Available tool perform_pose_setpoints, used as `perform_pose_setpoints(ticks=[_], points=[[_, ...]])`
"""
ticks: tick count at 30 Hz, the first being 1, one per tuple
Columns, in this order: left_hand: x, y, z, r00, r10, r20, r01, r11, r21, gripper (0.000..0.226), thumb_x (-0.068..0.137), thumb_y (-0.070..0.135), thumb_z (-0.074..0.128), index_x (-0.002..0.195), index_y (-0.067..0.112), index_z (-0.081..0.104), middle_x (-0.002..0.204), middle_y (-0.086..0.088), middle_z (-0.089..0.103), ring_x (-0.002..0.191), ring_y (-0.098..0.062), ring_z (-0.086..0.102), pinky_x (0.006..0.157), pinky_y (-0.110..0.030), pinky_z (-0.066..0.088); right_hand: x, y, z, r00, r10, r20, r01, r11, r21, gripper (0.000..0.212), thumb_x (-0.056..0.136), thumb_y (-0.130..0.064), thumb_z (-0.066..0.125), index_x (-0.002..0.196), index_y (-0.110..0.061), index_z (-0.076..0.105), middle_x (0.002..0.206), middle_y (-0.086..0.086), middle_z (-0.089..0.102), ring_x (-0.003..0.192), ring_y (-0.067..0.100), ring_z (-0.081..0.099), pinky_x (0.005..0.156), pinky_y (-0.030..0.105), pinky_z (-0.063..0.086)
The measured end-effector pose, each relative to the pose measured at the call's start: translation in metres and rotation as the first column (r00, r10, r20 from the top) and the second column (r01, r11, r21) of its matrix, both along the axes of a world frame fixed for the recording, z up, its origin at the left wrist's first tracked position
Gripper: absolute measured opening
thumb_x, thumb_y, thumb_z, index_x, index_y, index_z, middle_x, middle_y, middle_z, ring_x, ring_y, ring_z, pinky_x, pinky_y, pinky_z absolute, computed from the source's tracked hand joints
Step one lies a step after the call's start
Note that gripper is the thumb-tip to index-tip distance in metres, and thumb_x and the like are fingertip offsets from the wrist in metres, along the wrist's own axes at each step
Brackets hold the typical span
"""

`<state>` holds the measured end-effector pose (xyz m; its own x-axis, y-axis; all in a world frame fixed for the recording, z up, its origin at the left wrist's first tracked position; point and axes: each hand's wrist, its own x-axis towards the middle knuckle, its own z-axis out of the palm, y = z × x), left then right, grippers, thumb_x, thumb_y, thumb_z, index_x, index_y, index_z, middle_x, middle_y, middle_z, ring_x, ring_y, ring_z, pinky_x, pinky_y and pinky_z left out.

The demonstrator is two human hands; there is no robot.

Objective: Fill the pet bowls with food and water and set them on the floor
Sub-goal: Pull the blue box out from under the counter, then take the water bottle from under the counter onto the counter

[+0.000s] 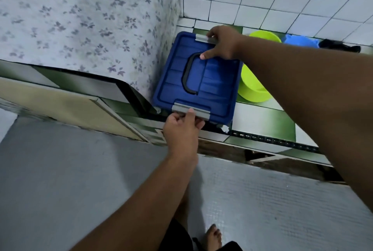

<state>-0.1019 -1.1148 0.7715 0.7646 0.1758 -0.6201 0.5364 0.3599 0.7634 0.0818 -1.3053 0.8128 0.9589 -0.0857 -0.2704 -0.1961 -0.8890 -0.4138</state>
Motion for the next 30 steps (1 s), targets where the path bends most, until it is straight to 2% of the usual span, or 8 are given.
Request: perform_pose_setpoints(ticks=[6,17,19,21,23,25,27,30], points=[[0.037,-0.025,0.0,1.0,-0.016,-0.018,0.015,0.996,-0.089,0.017,0.098,0.008,0.065,0.109,-0.003,0.058,0.107,-0.02,0.072,0.103,-0.034,0.073,0.071,-0.028,0.064,0.042,-0.013,-0.008,0.999,-0.016,0.037,0.015,1.0,0.012,0.084,0.073,-0.054,0.082,0.143,-0.019,0.049,0.144,0.007,0.052,0.13,0.028,0.05,0.108,0.034,0.041],[0.081,-0.035,-0.005,0.997,-0.072,-0.008,0.07,0.987,-0.148,0.018,0.1,0.013,0.064,0.112,0.001,0.061,0.107,-0.017,0.074,0.093,-0.026,0.077,0.075,-0.029,0.063,0.064,-0.023,-0.009,0.995,-0.006,0.099,0.014,0.996,-0.085,0.07,0.095,-0.048,0.061,0.151,-0.013,0.038,0.154,0.01,0.043,0.141,0.031,0.039,0.117,0.038,0.032],[0.081,-0.03,-0.009,0.992,-0.123,0.0,0.122,0.98,-0.157,0.021,0.1,0.014,0.064,0.115,0.0,0.061,0.11,-0.018,0.074,0.097,-0.025,0.076,0.079,-0.031,0.064,0.051,-0.02,-0.008,0.989,-0.044,0.14,0.049,0.998,-0.029,0.069,0.096,-0.048,0.059,0.151,-0.012,0.038,0.156,0.011,0.039,0.143,0.029,0.037,0.118,0.036,0.029],[0.078,-0.024,-0.012,0.978,-0.21,0.0,0.208,0.968,-0.14,0.026,0.1,0.017,0.065,0.12,0.001,0.062,0.114,-0.016,0.074,0.103,-0.025,0.075,0.084,-0.032,0.063,0.03,-0.02,-0.01,0.948,-0.188,0.257,0.161,0.979,0.123,0.066,0.095,-0.047,0.061,0.15,-0.014,0.042,0.155,0.009,0.042,0.143,0.024,0.038,0.118,0.03,0.028],[0.072,-0.017,-0.014,0.958,-0.286,0.011,0.285,0.952,-0.109,0.028,0.099,0.019,0.066,0.122,0.004,0.062,0.116,-0.014,0.073,0.104,-0.024,0.074,0.085,-0.031,0.063,-0.003,-0.02,-0.014,0.833,-0.377,0.405,0.277,0.917,0.285,0.056,0.094,-0.042,0.063,0.142,-0.014,0.053,0.143,0.005,0.056,0.133,0.018,0.05,0.112,0.023,0.033],[0.06,-0.013,-0.018,0.943,-0.332,0.032,0.334,0.939,-0.08,0.028,0.1,0.018,0.065,0.124,0.004,0.061,0.102,-0.009,0.072,0.091,-0.019,0.071,0.077,-0.027,0.063,-0.049,-0.016,-0.022,0.725,-0.482,0.492,0.305,0.865,0.399,0.048,0.093,-0.039,0.063,0.133,-0.012,0.059,0.132,0.0,0.063,0.122,0.01,0.055,0.106,0.019,0.039],[0.042,-0.012,-0.026,0.924,-0.378,0.058,0.379,0.925,-0.012,0.033,0.1,0.017,0.065,0.129,0.002,0.06,0.084,-0.004,0.065,0.075,-0.013,0.063,0.066,-0.023,0.059,-0.106,-0.01,-0.037,0.687,-0.516,0.512,0.292,0.841,0.456,0.045,0.093,-0.037,0.063,0.13,-0.012,0.06,0.128,-0.002,0.063,0.117,0.006,0.056,0.103,0.02,0.043],[0.005,-0.013,-0.039,0.905,-0.423,0.054,0.415,0.902,0.119,0.038,0.098,0.018,0.066,0.132,0.003,0.06,0.086,-0.001,0.068,0.072,-0.011,0.066,0.065,-0.025,0.058,-0.195,-0.006,-0.066,0.683,-0.525,0.507,0.299,0.835,0.462,0.043,0.093,-0.036,0.062,0.128,-0.012,0.06,0.127,-0.001,0.063,0.119,0.011,0.058,0.104,0.031,0.047]])
